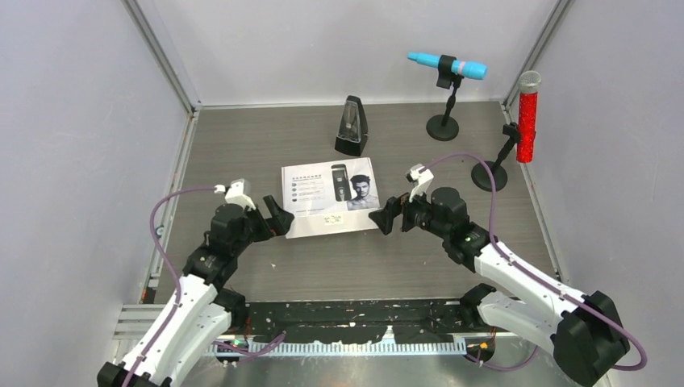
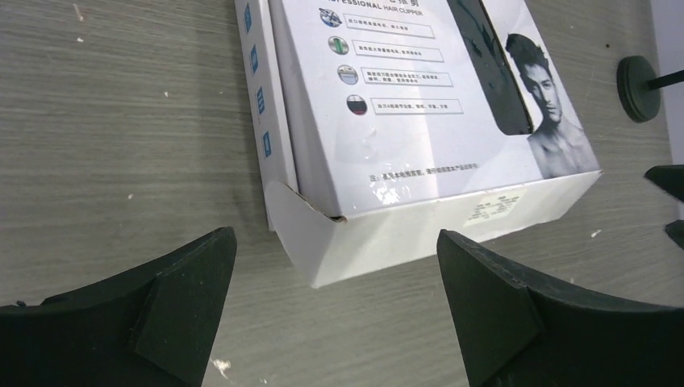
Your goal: Sort the hair-cutting tools
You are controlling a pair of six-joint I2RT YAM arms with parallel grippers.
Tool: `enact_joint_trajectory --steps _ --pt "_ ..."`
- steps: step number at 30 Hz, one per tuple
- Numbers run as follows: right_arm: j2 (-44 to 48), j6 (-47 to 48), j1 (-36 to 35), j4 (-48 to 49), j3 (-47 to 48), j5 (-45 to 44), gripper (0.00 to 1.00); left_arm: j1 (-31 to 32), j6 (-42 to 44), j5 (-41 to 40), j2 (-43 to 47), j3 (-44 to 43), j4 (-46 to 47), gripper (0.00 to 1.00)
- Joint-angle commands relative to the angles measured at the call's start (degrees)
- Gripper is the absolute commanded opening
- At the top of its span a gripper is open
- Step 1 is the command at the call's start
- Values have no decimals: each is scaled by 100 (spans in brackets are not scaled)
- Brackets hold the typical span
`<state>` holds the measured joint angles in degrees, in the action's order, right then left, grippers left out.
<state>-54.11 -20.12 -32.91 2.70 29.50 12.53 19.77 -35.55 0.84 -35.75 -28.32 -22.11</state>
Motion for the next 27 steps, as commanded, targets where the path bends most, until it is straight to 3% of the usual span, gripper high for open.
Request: enact_joint_trajectory --steps 1,6,11,15,27 --pt "-23 2116 3 1613 -310 561 95 16 437 -115 52 680 2131 100" --pt "-559 2865 466 1780 -134 1545 95 18 796 -111 -64 1133 3154 100" --pt "-1051 2964 1103 2093 -137 2464 95 27 894 89 -263 1339 3615 100" --pt "-1524 2900 1291 2475 -114 3164 95 27 928 351 -567 1346 3813 100" --pt "-2610 2734 1480 2917 -58 3836 96 27 743 817 -764 1205 3619 99"
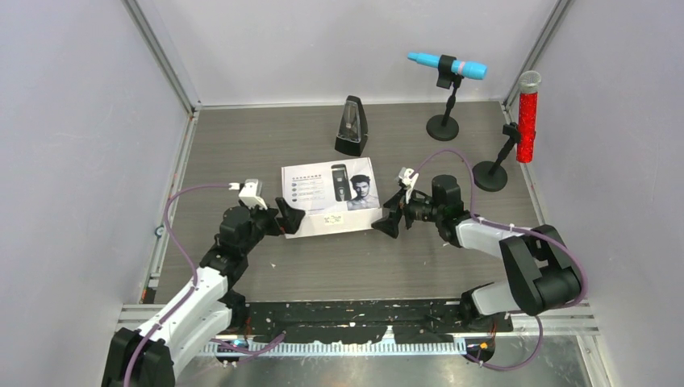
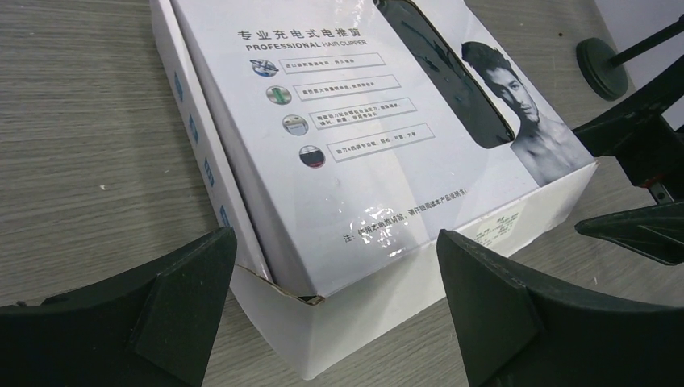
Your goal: Sort the hair-cutting tools
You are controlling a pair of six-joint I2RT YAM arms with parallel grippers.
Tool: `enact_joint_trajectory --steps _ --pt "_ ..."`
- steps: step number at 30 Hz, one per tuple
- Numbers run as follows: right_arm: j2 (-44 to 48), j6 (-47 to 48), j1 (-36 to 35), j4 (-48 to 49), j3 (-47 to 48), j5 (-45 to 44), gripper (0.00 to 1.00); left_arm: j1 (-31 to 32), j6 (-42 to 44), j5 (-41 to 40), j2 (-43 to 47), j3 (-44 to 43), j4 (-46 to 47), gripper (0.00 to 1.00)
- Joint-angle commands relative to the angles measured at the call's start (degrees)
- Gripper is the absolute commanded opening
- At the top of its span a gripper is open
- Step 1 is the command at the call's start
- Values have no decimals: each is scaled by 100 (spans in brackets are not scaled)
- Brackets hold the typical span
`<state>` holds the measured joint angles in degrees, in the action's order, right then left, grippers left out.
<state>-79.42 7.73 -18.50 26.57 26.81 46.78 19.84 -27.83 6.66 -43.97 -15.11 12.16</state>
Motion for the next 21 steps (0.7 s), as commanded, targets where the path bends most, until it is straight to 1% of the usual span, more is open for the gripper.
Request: enact_joint_trajectory --steps 1,6,14,17,21 --pt "-104 -82 40 541 222 439 97 20 -88 277 62 -141 131 98" --pt "-194 -430 40 550 273 503 100 20 -468 427 105 -270 -296 94" --pt "-216 -1268 40 463 366 563 84 20 -1109 452 279 -738 -1411 94" --pt "-173 -1584 40 219 445 545 77 20 -1301 464 304 -956 -1802 94" --pt "-60 -1862 40 -195 566 236 71 20 -1557 535 250 -1186 -2160 94"
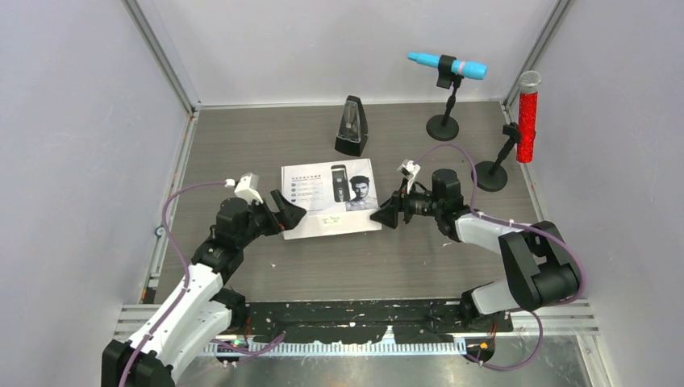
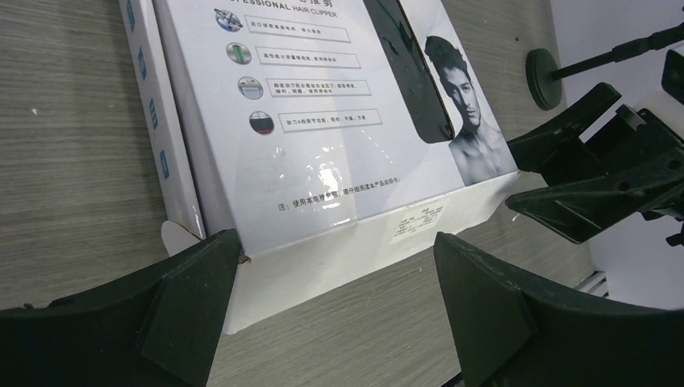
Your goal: Sort the hair-cutting tools
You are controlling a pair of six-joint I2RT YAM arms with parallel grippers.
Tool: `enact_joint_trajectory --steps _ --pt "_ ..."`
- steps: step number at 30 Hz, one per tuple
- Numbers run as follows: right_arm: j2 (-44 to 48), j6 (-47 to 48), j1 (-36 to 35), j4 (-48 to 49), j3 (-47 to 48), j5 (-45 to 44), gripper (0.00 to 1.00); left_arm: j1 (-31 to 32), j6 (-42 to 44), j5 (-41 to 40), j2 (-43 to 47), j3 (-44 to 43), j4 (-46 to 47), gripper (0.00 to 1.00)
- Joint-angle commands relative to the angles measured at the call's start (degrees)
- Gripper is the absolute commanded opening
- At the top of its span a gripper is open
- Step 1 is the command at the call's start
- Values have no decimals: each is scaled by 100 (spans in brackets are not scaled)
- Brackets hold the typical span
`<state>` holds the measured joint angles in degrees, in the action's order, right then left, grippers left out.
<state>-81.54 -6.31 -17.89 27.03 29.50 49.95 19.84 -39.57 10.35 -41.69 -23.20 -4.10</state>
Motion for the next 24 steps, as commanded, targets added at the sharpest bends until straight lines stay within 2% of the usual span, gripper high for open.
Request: enact_joint_trajectory --steps 1,9,14,18,19,22,24 --pt "171 -543 -21 -329 352 -134 69 20 -455 211 -10 -437 -596 94" --pt "224 -891 -22 -1495 733 -566 63 20 -563 284 -134 -685 -872 94" --pt "167 -1019 -22 -1998 1010 -545 61 20 -152 -9 10 -715 -1061 95" --pt "328 -760 -17 -1745 867 -550 68 20 451 -542 168 -440 -769 96" --pt "405 -684 -19 -1576 831 -568 74 20 551 -634 200 -271 -573 96" --pt "513 -255 -21 -1040 551 -472 85 20 811 -863 266 115 291 98" --pt "526 -112 -14 -573 425 -427 88 20 955 -951 207 341 1014 99"
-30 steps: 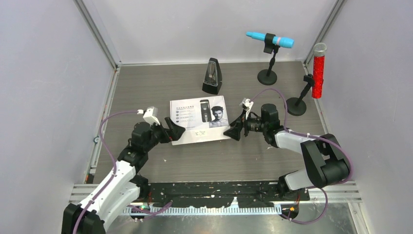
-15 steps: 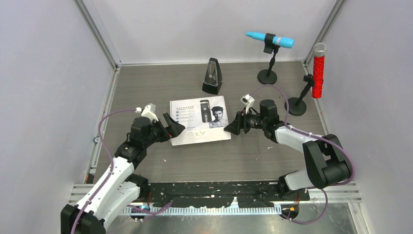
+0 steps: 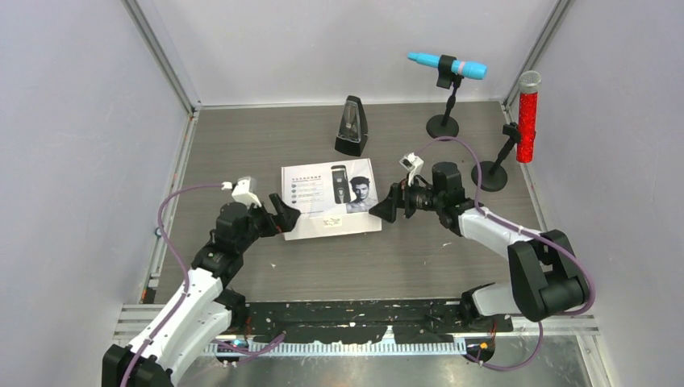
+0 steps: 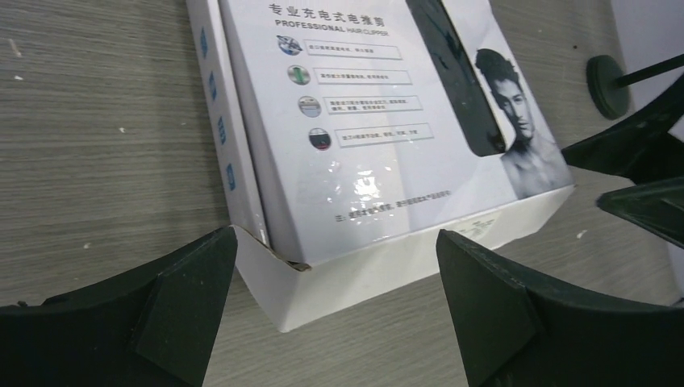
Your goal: Sort the hair-cutting tools
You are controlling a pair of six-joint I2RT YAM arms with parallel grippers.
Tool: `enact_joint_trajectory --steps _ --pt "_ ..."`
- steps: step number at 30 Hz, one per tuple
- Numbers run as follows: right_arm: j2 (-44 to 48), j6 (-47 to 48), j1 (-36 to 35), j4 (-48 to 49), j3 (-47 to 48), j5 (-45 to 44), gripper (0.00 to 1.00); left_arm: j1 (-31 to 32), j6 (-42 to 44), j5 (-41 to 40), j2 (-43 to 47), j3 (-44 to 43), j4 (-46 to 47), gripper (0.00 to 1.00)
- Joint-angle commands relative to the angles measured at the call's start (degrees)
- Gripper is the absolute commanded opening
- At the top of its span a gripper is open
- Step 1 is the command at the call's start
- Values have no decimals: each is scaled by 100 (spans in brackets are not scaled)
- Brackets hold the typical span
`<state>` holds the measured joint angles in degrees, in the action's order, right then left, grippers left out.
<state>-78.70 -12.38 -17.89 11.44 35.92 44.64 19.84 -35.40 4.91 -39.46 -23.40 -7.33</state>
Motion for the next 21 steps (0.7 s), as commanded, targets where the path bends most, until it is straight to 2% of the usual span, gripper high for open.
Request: enact_joint_trajectory --steps 1,6,10,16,19,21 --pt "197 546 -13 1124 -222 110 89 20 591 -404 -81 411 1522 99" --pt "-198 970 -4 1157 2 295 91 20 766 -114 -591 485 2105 99" --pt "-628 1120 -4 1323 53 548 92 20 757 113 -910 501 2163 99" --pt "-1020 907 -5 1562 -58 745 92 20 469 346 -866 564 1883 99" --pt "-980 448 -4 2051 -331 831 90 23 254 428 -743 493 1518 98" --pt "-906 122 -4 2017 -365 719 88 20 142 553 -696 290 1103 98"
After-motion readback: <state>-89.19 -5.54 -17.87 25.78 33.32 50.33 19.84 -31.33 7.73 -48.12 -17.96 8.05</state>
